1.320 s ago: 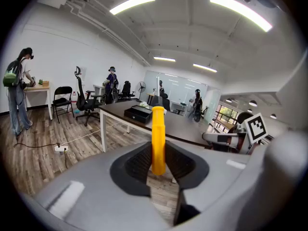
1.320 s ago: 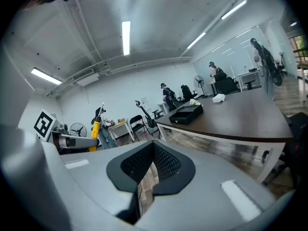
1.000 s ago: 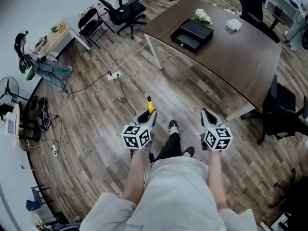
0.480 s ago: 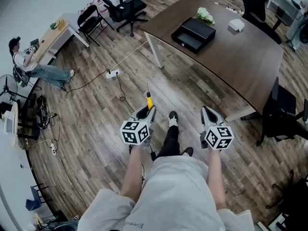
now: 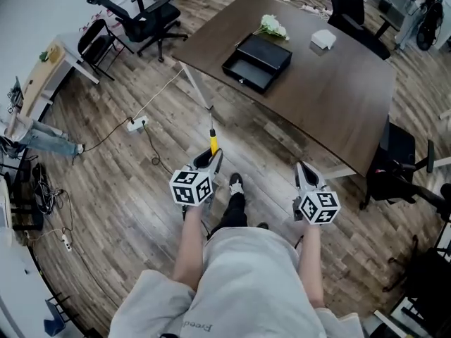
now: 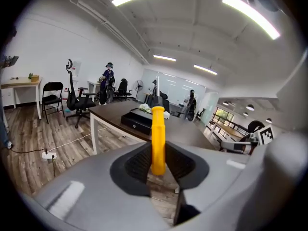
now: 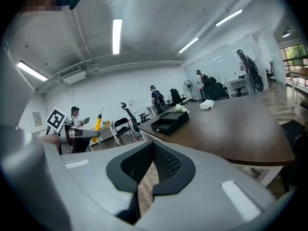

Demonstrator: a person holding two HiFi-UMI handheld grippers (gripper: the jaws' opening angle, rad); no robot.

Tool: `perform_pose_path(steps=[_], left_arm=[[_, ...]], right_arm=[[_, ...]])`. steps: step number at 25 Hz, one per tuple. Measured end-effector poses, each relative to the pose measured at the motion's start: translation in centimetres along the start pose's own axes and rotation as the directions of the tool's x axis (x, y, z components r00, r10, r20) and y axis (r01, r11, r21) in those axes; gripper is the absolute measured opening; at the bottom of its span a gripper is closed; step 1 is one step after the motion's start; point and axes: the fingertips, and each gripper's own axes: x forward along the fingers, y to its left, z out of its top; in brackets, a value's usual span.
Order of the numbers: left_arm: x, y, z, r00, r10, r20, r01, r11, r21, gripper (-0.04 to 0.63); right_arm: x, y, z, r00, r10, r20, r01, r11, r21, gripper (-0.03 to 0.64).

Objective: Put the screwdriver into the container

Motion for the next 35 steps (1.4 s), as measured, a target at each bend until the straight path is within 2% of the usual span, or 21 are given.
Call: perform_pose_path(steps=[6,15,25,29,35], left_arm=[[5.9,3.1,4.4,0.998,-0.06,0.003,0.06,0.998,-0.004,0.14],[11.3,9.4,7.8,0.993,-0.115,-0.027,0.114,0.992,-0.047,0.14],[14.3,12.4,9.3,0.98,-0.183,-0.08,0.187,0.982,0.039,0.14],[14.9,12.7,9.4,0.976,-0.202,-0.082,0.206,0.977,0.048,0.14],[16.3,12.4,8.8,0.968,-0.218,-0.128,0.231,0.968,0.095,0.14]], right_arm=[[6.0,-1.9,3.0,0.998,-0.049,-0.032,0.048,0.999,-0.016,0.002],[14.1,-1.7,4.9,0.992,-0.089,-0.084,0.089,0.996,-0.005,0.002],[18.0,-2.1,4.9,0.98,-0.159,-0.119,0.163,0.986,0.027,0.002],[18.9,-1.9,4.5,0.978,-0.161,-0.134,0.165,0.986,0.02,0.002],[20.8,-2.7,4.4,0.977,-0.149,-0.149,0.154,0.988,0.022,0.002]])
